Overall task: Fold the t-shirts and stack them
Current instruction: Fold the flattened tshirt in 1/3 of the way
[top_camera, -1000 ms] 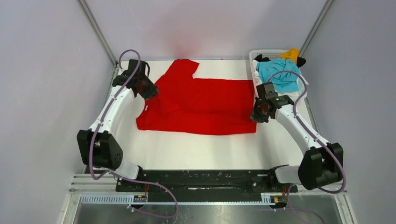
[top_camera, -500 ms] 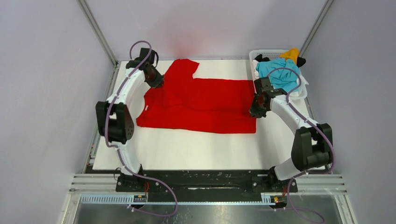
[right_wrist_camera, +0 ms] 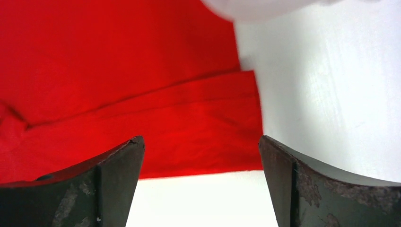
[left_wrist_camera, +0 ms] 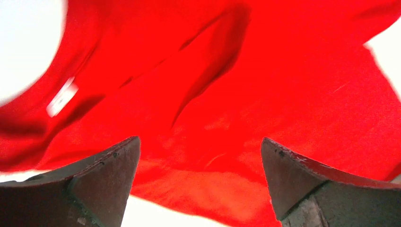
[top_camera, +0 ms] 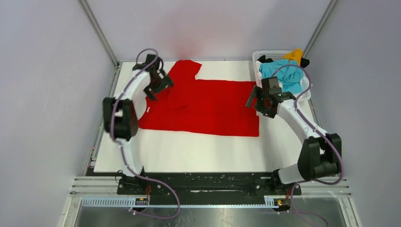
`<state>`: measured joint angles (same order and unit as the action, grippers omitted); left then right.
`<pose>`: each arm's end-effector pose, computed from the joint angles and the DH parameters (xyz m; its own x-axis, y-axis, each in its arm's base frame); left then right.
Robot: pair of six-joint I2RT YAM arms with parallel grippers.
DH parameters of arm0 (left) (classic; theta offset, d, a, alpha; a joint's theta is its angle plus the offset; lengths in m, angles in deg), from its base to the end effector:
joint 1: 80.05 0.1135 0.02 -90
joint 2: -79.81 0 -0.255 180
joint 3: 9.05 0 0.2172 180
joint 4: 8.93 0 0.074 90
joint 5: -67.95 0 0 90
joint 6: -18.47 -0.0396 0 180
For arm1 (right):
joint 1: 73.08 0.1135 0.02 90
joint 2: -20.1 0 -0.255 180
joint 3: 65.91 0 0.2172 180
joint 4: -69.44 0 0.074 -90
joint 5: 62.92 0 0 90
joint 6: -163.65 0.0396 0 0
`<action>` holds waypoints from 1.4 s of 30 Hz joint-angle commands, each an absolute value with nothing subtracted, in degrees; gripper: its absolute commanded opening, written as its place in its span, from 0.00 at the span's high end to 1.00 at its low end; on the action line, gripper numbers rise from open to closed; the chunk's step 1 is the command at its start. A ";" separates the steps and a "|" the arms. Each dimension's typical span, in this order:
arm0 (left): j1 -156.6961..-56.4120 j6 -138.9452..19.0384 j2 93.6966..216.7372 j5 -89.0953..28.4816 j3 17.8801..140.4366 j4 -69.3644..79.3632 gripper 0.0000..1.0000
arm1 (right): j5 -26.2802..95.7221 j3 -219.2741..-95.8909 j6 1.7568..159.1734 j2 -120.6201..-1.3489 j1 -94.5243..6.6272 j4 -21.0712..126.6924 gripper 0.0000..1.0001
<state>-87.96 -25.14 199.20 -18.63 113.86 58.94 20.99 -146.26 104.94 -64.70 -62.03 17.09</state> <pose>0.4075 -0.0542 0.2467 -0.6968 -0.6329 -0.3375 -0.5694 0.7742 -0.2763 0.2712 0.0487 0.2557 -0.7712 0.3756 -0.5140 0.3124 0.9268 0.2085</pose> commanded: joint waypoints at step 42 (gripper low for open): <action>-86.90 -23.93 149.97 -29.59 57.97 28.27 0.01 | 32.90 -117.27 105.88 -43.33 -45.30 27.35 0.00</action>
